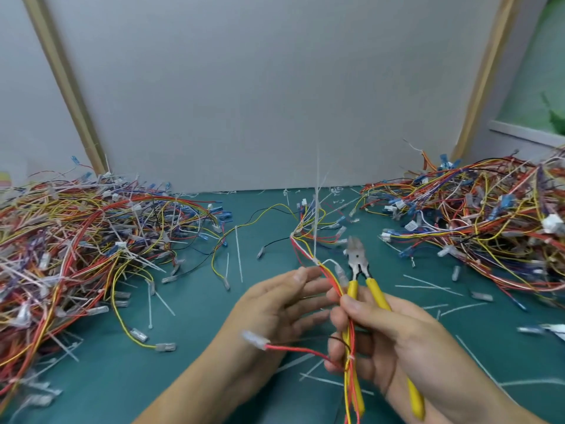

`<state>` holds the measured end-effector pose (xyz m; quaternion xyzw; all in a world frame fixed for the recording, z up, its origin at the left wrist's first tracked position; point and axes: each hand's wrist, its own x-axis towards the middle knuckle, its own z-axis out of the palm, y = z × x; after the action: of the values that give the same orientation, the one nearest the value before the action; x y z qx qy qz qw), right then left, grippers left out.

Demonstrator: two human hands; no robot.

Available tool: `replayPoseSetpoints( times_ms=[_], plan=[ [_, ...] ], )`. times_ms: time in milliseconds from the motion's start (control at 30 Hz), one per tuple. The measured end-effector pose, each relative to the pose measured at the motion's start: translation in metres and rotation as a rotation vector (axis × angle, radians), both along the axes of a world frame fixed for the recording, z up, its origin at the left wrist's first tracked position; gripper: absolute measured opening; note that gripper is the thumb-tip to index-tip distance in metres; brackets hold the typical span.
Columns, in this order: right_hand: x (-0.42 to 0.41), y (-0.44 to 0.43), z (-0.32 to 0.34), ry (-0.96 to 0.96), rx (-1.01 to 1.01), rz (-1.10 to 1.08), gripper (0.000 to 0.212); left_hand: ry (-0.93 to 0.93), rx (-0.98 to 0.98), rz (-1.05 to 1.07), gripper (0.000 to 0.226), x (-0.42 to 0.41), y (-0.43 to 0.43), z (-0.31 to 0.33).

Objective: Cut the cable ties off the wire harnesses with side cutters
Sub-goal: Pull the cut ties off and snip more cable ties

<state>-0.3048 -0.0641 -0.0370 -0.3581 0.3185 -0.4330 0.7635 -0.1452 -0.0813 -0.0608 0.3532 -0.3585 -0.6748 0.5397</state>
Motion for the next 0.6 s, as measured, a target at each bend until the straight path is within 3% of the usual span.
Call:
replayPoseSetpoints(
  times_ms=[67, 200, 433, 600],
  plan=[
    [0.003, 0.002, -0.003, -0.065, 0.055, 0.098, 0.022, 0.072, -0.01, 0.026, 0.028, 0.0, 0.0, 0.002],
    [0.007, 0.0, -0.011, -0.188, 0.158, 0.188, 0.063, 0.157, -0.047, 0.019, 0.029, 0.005, 0.002, 0.005],
    [0.007, -0.001, -0.014, -0.222, 0.143, 0.163, 0.062, 0.047, -0.157, 0.114, 0.014, 0.008, 0.004, 0.007],
    [0.004, 0.003, -0.007, 0.153, -0.075, -0.02, 0.028, 0.001, -0.256, 0.188, 0.003, 0.009, 0.007, 0.008]
  ],
)
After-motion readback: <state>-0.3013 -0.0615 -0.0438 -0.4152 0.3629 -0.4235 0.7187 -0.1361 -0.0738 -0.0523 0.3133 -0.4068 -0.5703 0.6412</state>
